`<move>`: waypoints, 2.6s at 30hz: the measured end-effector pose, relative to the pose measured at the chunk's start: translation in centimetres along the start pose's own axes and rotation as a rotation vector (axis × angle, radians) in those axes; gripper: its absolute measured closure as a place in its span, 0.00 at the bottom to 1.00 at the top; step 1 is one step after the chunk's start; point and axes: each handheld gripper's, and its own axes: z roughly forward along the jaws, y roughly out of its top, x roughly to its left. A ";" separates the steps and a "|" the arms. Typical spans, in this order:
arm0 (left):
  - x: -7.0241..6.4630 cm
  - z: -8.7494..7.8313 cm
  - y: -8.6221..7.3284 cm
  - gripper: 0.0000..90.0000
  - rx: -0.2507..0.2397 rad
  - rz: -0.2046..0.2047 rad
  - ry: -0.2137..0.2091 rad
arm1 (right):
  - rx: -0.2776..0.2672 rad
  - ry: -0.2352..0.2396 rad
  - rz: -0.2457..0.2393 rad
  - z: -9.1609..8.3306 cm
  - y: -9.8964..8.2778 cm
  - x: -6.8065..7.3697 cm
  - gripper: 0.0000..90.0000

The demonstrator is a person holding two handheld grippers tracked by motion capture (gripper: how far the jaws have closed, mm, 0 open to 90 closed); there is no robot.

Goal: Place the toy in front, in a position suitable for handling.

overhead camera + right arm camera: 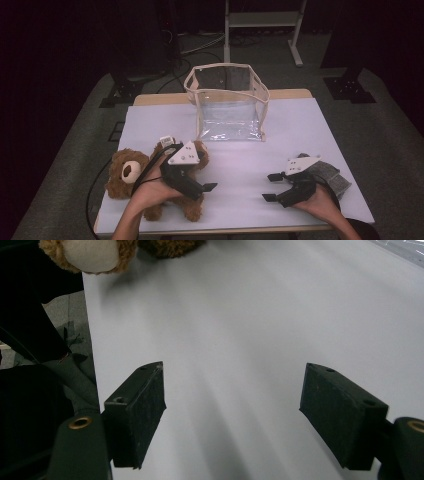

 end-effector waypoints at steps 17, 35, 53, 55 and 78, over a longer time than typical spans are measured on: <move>2.6 -5.9 -2.6 0.06 0.041 0.028 0.045 | 0.006 0.003 -0.005 0.1 0.0 0.1 0.27; 5.2 -7.2 -5.0 0.06 0.086 -0.001 0.058 | 0.007 0.011 -0.010 0.3 0.0 0.3 0.27; 7.9 -6.8 -5.8 0.07 0.105 -0.038 0.052 | -0.023 0.176 -0.148 5.0 5.8 4.4 0.26; 8.1 -6.6 -5.8 0.07 0.114 -0.036 0.049 | -0.023 0.189 -0.150 5.4 6.3 4.6 0.26; 10.3 -6.0 -7.0 0.07 0.136 -0.085 0.075 | 0.149 0.331 -0.148 15.3 11.0 7.2 0.56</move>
